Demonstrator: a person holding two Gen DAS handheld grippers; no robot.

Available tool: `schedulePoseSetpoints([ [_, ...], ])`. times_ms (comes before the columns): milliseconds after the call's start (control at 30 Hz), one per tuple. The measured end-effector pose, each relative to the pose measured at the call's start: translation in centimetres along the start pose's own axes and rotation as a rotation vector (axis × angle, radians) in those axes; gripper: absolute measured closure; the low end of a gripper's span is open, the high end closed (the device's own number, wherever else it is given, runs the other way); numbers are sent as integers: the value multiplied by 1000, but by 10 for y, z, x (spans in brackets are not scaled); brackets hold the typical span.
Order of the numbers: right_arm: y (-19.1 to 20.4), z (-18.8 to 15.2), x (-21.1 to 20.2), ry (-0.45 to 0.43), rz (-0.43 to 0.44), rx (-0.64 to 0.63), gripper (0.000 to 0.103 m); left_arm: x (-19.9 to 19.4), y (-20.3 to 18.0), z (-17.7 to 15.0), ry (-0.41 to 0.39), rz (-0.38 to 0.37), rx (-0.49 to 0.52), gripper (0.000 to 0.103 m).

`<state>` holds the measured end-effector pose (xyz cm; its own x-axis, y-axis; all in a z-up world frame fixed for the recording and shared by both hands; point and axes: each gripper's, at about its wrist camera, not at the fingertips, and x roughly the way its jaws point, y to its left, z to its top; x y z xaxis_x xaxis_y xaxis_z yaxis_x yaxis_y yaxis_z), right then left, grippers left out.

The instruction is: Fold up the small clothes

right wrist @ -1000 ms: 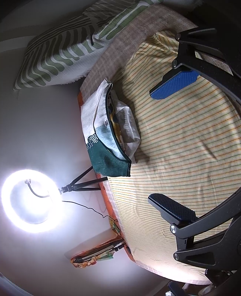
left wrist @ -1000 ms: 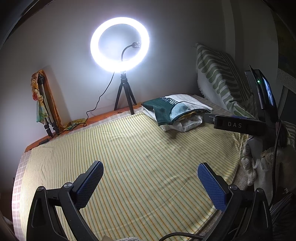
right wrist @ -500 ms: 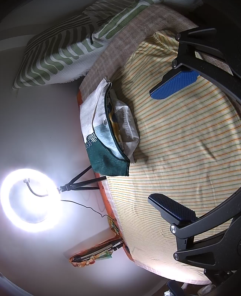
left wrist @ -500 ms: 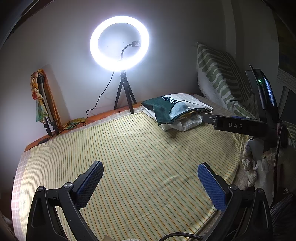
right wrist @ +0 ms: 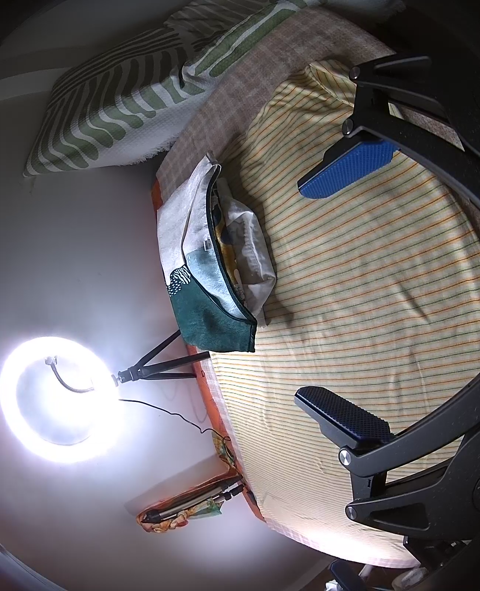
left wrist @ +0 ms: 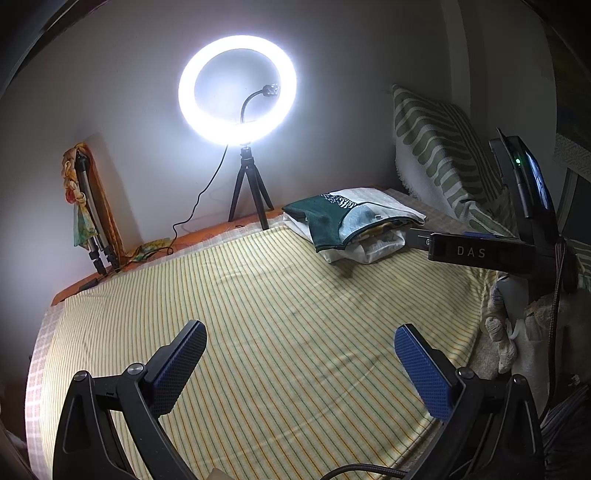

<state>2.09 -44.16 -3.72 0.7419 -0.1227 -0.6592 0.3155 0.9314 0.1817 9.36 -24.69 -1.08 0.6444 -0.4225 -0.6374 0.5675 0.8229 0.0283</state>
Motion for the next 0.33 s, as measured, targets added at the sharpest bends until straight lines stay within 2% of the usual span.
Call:
schedulePoseSetpoints([
  [333,1,-3,-1,3,1,-1,0,1,-2,1,0,-2,4,0],
])
